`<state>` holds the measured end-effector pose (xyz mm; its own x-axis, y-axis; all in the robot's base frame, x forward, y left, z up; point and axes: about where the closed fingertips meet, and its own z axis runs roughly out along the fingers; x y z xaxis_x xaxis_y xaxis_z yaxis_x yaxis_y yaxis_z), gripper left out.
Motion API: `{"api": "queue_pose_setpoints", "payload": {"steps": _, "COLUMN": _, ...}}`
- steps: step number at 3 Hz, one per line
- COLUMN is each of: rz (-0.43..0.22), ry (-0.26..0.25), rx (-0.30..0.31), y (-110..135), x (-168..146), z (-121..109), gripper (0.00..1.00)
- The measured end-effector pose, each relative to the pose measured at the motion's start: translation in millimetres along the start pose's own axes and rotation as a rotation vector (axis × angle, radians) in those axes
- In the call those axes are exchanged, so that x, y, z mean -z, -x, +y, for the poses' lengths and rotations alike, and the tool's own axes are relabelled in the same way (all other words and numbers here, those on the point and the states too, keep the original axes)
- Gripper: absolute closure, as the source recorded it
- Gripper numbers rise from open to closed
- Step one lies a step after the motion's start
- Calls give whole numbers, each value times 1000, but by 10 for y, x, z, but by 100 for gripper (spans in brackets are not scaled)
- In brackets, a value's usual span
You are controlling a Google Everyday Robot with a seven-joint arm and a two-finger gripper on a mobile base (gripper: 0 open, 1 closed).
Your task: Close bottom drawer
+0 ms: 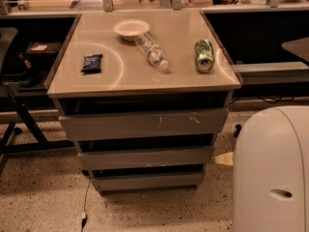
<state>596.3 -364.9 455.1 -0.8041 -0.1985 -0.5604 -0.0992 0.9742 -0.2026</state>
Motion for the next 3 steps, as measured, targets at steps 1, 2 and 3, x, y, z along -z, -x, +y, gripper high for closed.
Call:
{"api": "queue_pose_setpoints", "payload": {"steps": 1, "rz": 20, "ry": 8, "rx": 17, "y": 88, "x": 1, "z": 37, "gripper": 0}}
{"api": "queue_pose_setpoints", "payload": {"steps": 2, "rz": 81, "ry": -50, "rx": -39, "y": -48, "x": 279, "z": -231, "gripper": 0}}
{"api": "queue_pose_setpoints", "payload": {"steps": 3, "rz": 179, "ry": -180, "rx": -159, "y": -516, "x": 685, "z": -594, "gripper": 0}}
